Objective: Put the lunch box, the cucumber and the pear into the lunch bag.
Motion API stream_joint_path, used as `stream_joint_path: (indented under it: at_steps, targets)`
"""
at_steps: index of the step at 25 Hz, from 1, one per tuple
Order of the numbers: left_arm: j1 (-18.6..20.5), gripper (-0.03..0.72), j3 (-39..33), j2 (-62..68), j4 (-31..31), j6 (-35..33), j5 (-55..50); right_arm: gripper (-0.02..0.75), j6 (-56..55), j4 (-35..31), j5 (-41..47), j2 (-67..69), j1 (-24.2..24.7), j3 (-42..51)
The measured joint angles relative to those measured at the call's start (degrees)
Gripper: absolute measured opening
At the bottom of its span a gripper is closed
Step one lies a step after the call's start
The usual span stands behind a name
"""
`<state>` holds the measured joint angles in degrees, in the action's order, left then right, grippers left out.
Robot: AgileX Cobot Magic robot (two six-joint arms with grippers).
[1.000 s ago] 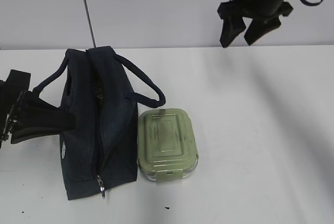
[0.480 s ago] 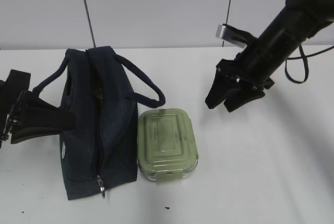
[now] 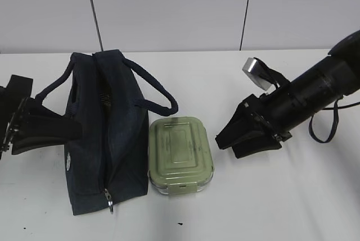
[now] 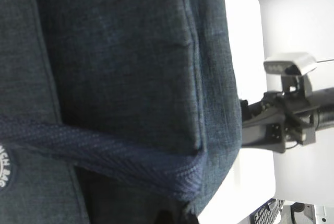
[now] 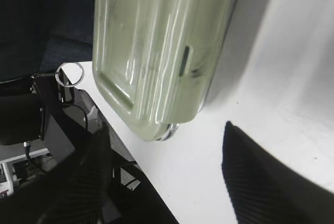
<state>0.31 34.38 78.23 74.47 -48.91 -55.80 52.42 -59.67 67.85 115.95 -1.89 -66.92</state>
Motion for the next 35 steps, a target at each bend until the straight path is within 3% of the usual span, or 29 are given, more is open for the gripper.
stream_joint_path:
  at_steps: [11,23,27,35]
  targets:
    - [0.0,-0.015,0.0,0.0,0.0,0.0,0.0,0.512,6.5,-9.7,-0.5,-0.2,0.0,4.2]
    - [0.0,-0.015,0.0,0.0,-0.1,0.0,0.0,0.514,6.7,-10.0,-2.0,-0.2,0.0,4.2]
    - [0.0,-0.015,0.0,0.0,-0.1,0.0,0.0,0.569,6.7,-10.0,-3.4,-0.2,0.0,4.2]
    - [0.0,-0.015,0.0,0.0,-0.1,0.0,0.0,0.615,6.9,-10.0,-10.7,-0.2,-5.1,4.2]
